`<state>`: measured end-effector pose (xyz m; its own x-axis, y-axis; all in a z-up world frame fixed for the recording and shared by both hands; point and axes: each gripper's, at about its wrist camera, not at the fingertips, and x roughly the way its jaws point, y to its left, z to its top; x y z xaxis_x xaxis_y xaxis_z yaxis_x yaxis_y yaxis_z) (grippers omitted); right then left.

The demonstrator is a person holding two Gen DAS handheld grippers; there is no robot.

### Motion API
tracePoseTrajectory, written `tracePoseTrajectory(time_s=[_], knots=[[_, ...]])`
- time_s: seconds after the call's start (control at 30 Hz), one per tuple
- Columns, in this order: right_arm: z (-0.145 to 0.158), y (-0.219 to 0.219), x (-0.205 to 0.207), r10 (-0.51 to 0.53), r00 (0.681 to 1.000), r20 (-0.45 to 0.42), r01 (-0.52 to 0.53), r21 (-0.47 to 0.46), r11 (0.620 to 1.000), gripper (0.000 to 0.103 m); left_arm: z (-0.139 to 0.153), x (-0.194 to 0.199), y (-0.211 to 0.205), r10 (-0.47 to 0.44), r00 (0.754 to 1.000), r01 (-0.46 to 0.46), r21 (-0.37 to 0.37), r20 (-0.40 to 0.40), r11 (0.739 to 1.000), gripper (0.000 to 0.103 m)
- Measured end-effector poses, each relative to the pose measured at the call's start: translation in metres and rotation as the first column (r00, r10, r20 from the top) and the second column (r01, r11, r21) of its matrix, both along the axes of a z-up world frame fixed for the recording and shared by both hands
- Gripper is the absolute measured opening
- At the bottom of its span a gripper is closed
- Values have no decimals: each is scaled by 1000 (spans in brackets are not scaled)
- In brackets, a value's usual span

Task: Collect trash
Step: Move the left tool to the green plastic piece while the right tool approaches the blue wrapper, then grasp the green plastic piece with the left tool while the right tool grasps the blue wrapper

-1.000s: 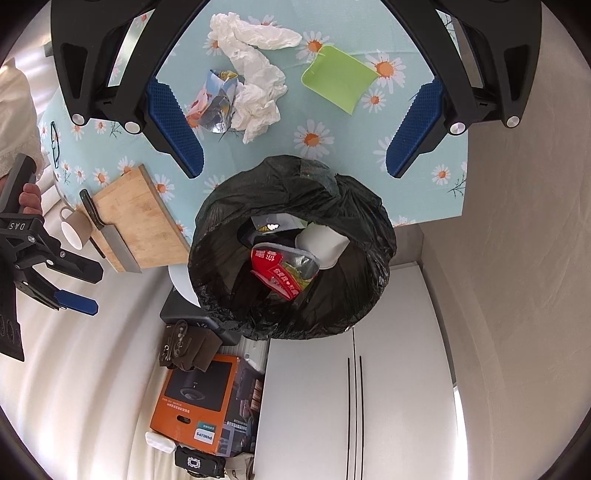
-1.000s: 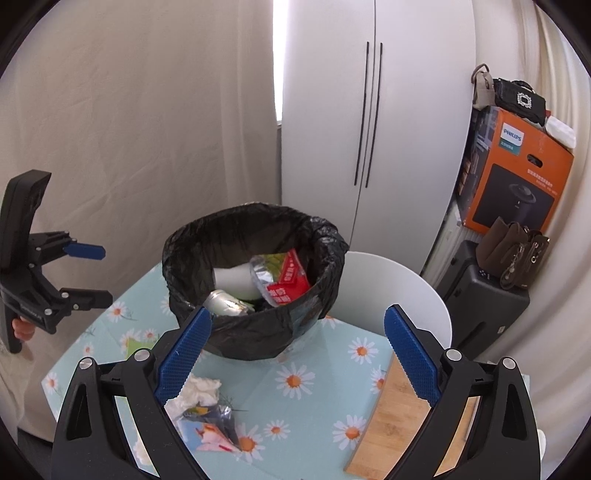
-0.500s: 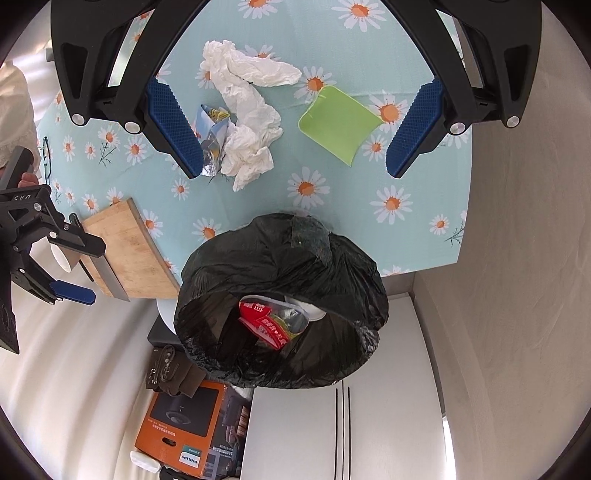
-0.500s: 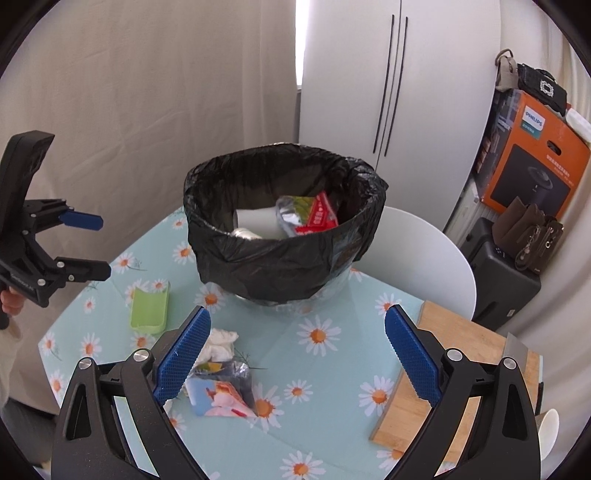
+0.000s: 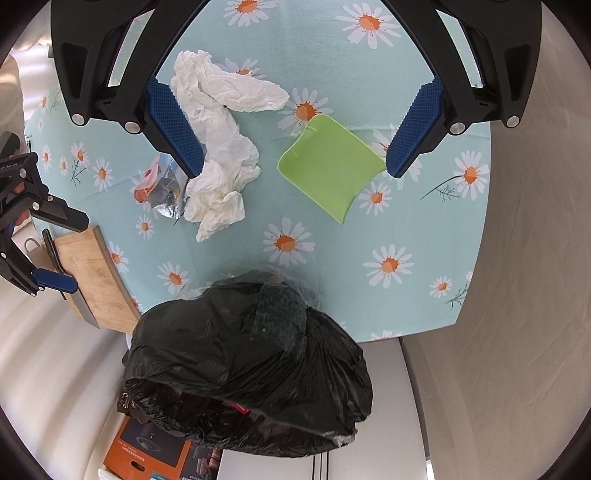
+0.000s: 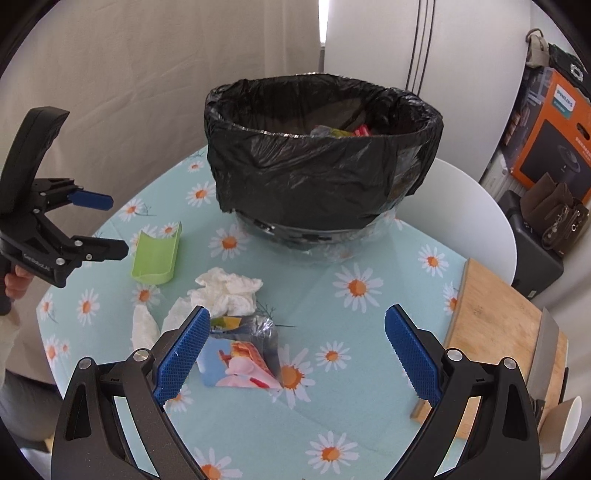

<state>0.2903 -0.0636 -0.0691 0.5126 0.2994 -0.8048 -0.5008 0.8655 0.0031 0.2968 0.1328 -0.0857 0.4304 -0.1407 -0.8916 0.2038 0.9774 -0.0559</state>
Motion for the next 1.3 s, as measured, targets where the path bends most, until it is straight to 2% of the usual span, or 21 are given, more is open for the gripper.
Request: tracePoseTrajectory(time_s=[0.17,0.33,0.43,0.7,0.8,0.9,1.0,1.2,1.3], knots=[[-22,9,1,29,998,-48,-30,-26,999,91,-28,6,5,40,998,-41,-9,-51,999,97],[-46,16,2,42,994,-102,-47,-43,998,91,-55,12,8,98,990,-95,30,-102,995,97],[-62,21,2,51,989,-135,-59,-58,997,91,-65,14,10,128,988,-123,56,-92,991,97],[-94,34,0,84,973,-214,-97,-52,994,91,-91,25,15,182,971,-184,4,-155,983,97],[-106,39,2,78,970,-231,-93,-54,994,91,-101,30,17,226,958,-231,-12,-174,973,97],[-118,42,6,50,968,-246,-64,-47,997,94,-106,31,12,244,960,-244,17,-139,970,97],[-131,38,10,20,962,-271,-25,-16,1000,96,-112,30,0,238,968,-230,98,-83,968,99],[-137,39,12,28,968,-249,-35,-23,999,97,-116,25,1,253,966,-247,87,-53,965,99],[-139,43,12,31,969,-244,-42,-41,998,97,-118,24,0,263,962,-256,93,-74,962,99]])
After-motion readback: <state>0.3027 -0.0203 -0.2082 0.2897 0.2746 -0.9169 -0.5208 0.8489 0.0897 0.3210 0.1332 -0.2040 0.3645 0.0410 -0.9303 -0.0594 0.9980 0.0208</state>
